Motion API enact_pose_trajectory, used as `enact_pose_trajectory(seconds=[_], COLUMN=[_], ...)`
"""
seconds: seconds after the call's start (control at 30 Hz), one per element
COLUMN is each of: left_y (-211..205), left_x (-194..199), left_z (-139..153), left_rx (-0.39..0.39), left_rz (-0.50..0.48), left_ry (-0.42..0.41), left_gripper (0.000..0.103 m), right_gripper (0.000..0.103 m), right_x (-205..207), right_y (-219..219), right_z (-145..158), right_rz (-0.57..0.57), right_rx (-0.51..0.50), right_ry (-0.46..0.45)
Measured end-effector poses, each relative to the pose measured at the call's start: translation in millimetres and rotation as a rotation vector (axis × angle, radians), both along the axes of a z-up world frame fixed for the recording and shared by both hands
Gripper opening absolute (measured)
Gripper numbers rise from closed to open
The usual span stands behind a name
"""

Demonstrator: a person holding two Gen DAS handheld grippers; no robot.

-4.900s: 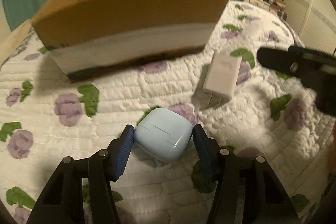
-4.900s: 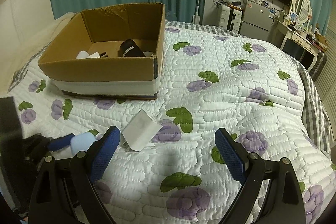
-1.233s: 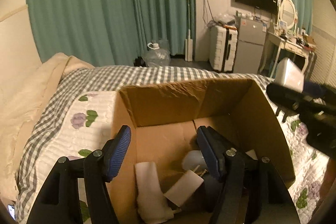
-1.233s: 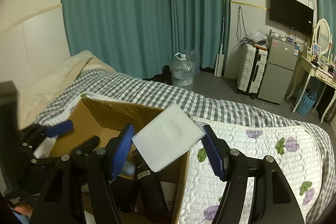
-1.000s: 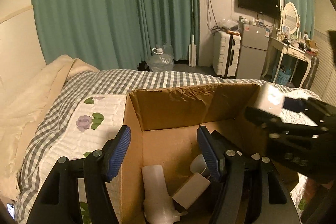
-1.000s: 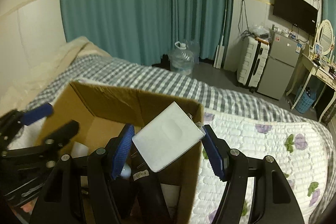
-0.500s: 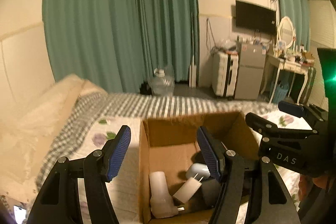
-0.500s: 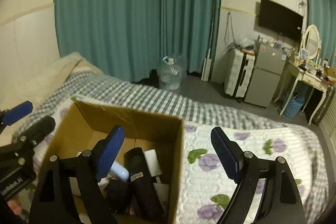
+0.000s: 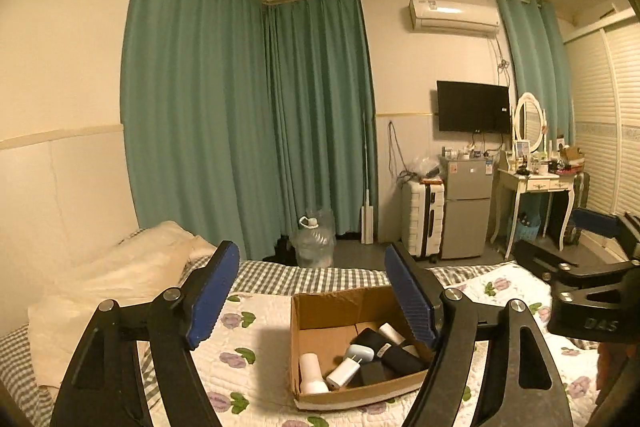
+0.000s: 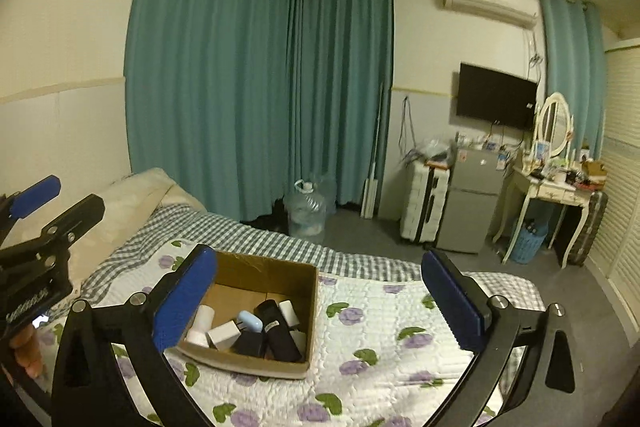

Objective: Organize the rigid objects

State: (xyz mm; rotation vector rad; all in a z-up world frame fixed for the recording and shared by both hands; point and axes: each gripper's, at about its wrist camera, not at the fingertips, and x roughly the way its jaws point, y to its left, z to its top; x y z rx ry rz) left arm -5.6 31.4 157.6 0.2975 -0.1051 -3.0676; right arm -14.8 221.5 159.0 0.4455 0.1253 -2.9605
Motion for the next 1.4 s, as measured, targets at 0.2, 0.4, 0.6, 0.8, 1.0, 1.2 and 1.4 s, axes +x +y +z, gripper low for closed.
enact_pose_trajectory(seconds=[0.2,0.4,0.6,0.8,1.0,1.2,1.4], left_y=[1,-9,-17,-19,-18,-13,-15], left_x=[16,7,-4,-13,-15,-12,-14], left_z=[-9,-45,-93,-122,-131,-130,-129], left_rx=[-0.018,-0.022,0.004,-0.005,-0.006,-0.013,-0.005], left_rz=[0.02,0.046,0.043,0.045,0.039,0.033,0.042], left_ry=[-0.03,-0.098,-0.174,-0.234,-0.257,-0.25,-0.254], left_gripper=[0.079,0.079,0.079,0.079,0.079,0.079,0.079], right_gripper=[0.103,0.103,0.103,0.103,0.103,0.103,0.103], right_x=[28,27,8,-13,-13,-8,-7], right_y=[5,8,4,-2,-7,-10,-10], right_z=[1,-32,-79,-121,-130,-126,-127], right_rz=[-0.013,-0.01,-0.039,-0.041,-0.04,-0.055,-0.059], right_rx=[-0.017,-0.087,-0.074,-0.059,-0.038,-0.019,-0.015], right_ry=[0.039,0.038,-0.001,-0.106,-0.127,-0.105,-0.106])
